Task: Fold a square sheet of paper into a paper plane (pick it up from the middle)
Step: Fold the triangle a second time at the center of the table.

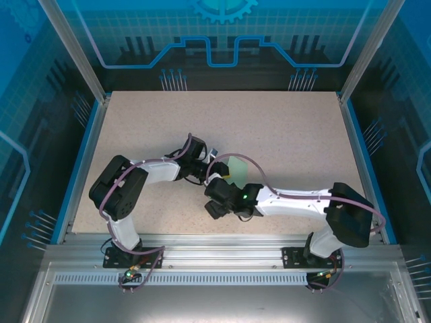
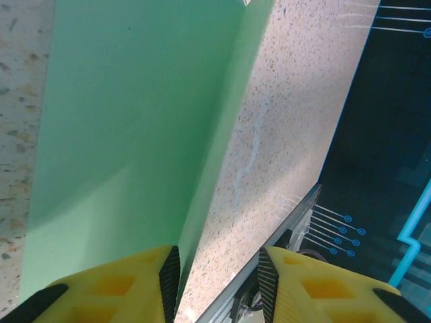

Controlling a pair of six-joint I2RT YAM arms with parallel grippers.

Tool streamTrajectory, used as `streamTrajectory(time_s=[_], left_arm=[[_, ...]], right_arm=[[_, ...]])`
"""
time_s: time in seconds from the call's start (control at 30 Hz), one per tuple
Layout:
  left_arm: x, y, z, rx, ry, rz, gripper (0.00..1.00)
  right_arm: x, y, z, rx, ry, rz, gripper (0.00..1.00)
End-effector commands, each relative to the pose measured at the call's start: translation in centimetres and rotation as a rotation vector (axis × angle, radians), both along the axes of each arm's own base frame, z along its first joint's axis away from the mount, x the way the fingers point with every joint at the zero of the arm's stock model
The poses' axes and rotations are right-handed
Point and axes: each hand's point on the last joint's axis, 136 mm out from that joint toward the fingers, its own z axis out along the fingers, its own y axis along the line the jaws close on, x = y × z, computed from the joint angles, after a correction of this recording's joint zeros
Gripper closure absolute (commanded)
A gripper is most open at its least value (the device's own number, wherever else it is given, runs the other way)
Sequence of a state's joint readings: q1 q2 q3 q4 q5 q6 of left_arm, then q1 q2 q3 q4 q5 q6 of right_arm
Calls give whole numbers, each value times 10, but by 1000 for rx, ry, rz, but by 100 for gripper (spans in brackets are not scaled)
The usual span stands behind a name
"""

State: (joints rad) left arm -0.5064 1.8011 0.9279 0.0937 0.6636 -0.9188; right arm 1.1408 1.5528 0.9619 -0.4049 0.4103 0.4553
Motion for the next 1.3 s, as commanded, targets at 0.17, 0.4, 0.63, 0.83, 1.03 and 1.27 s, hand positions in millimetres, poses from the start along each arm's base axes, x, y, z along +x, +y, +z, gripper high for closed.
streamTrajectory(time_s=[0.17, 0.4, 0.63, 0.83, 1.03, 1.27], left_arm=[[1, -5, 9, -33, 17, -12, 60], [-2, -5, 7, -31, 21, -22, 60], [-3, -4, 5, -23, 23, -22, 59], [-2, -4, 5, -21, 21, -23, 59], [-1, -5, 5, -19, 21, -21, 59], [-1, -5, 6, -20, 21, -21, 59]], right_arm=[[9, -14, -10, -118, -49, -87, 23], [16, -16, -12, -156, -69, -123, 27], [20, -18, -6, -163, -86, -151, 35], [21, -19, -4, -164, -78, -155, 49], [22, -23, -2, -153, -65, -160, 61], [24, -23, -1, -121, -40, -157, 79]])
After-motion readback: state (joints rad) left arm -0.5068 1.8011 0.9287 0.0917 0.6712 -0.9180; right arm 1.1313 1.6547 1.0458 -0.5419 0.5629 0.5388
